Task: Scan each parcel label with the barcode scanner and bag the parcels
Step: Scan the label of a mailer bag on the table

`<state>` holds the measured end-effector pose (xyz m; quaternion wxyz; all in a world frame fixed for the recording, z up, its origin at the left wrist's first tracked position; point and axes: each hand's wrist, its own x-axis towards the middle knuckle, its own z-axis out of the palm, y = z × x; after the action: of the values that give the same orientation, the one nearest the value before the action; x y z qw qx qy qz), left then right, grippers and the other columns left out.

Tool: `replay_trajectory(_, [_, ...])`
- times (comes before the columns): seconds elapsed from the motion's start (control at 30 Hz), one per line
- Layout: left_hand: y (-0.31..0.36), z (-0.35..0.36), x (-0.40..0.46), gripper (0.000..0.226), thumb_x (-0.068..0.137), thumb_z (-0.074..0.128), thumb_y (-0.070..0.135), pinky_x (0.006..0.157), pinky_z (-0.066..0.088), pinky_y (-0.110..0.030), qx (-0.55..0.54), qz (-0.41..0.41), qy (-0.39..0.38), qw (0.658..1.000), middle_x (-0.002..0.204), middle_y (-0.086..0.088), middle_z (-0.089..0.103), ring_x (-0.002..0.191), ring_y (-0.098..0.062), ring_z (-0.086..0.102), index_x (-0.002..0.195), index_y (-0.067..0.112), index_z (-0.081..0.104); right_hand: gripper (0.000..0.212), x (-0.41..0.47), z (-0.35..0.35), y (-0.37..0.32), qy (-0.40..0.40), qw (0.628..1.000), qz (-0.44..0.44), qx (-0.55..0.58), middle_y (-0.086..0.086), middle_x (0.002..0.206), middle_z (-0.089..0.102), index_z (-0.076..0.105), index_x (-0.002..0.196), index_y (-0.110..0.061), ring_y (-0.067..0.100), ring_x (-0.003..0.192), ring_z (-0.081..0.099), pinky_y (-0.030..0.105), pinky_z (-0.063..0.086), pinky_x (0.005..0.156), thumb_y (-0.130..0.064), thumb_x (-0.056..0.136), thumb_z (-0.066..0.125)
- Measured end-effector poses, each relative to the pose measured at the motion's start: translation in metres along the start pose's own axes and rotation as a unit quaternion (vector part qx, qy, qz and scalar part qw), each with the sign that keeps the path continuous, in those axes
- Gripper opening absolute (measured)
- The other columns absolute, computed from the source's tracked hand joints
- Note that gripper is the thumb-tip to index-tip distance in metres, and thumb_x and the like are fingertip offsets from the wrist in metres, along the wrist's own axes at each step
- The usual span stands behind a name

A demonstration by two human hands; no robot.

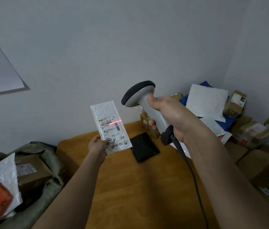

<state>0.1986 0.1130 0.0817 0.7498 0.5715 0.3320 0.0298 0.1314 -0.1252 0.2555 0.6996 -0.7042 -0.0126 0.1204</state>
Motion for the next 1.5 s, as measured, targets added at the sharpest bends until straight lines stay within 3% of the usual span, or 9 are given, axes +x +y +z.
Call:
replay_trajectory(0.63, [-0.011, 0.007, 0.006, 0.037, 0.094, 0.048, -0.012, 0.091, 0.049, -0.062, -0.004, -0.009, 0.006, 1.000, 0.114, -0.019, 0.063, 0.102, -0.038, 0.063, 0.125, 0.008, 0.052, 0.048, -0.012, -0.009, -0.007, 0.015, 0.999, -0.021, -0.025, 0.014, 0.086, 0.052, 0.056, 0.117, 0.009, 0.014, 0.055, 0.048, 0.026, 0.042, 0.051, -0.035, 0.104, 0.044])
replay_trajectory(0.97, [-0.022, 0.011, 0.003, 0.038, 0.094, 0.049, -0.009, 0.078, 0.054, -0.052, -0.003, -0.018, 0.012, 1.000, 0.116, -0.017, 0.065, 0.093, -0.033, 0.065, 0.129, 0.007, 0.052, 0.046, -0.006, -0.015, 0.001, 0.011, 0.999, -0.021, -0.034, 0.014, 0.090, 0.054, 0.056, 0.115, 0.007, 0.014, 0.055, 0.049, 0.029, 0.042, 0.053, -0.035, 0.103, 0.044])
replay_trajectory(1.2, [-0.036, 0.001, -0.004, 0.036, 0.095, 0.049, -0.008, 0.076, 0.056, -0.052, -0.005, -0.032, 0.026, 0.999, 0.113, -0.017, 0.066, 0.095, -0.033, 0.066, 0.126, 0.009, 0.054, 0.038, 0.012, -0.009, 0.017, -0.018, 1.000, 0.006, -0.014, 0.009, 0.092, 0.057, 0.056, 0.117, 0.000, 0.013, 0.053, 0.049, 0.026, 0.042, 0.050, -0.034, 0.104, 0.045])
replay_trajectory(1.37, [-0.037, -0.024, -0.011, 0.036, 0.095, 0.049, -0.008, 0.080, 0.056, -0.054, -0.016, -0.030, 0.061, 0.998, 0.113, -0.017, 0.067, 0.096, -0.033, 0.067, 0.126, 0.009, 0.054, 0.029, 0.020, 0.007, 0.020, -0.063, 0.998, 0.030, 0.010, 0.008, 0.094, 0.061, 0.058, 0.101, -0.010, 0.012, 0.052, 0.052, 0.027, 0.044, 0.052, -0.036, 0.103, 0.046])
replay_trajectory(1.5, [-0.033, -0.046, -0.016, 0.034, 0.095, 0.051, -0.007, 0.083, 0.055, -0.055, -0.032, -0.025, 0.085, 0.996, 0.114, -0.016, 0.066, 0.096, -0.033, 0.066, 0.124, 0.010, 0.055, 0.036, 0.022, 0.022, 0.021, -0.086, 0.996, 0.039, -0.002, 0.010, 0.090, 0.059, 0.060, 0.113, -0.006, 0.011, 0.049, 0.054, 0.027, 0.045, 0.050, -0.038, 0.103, 0.046])
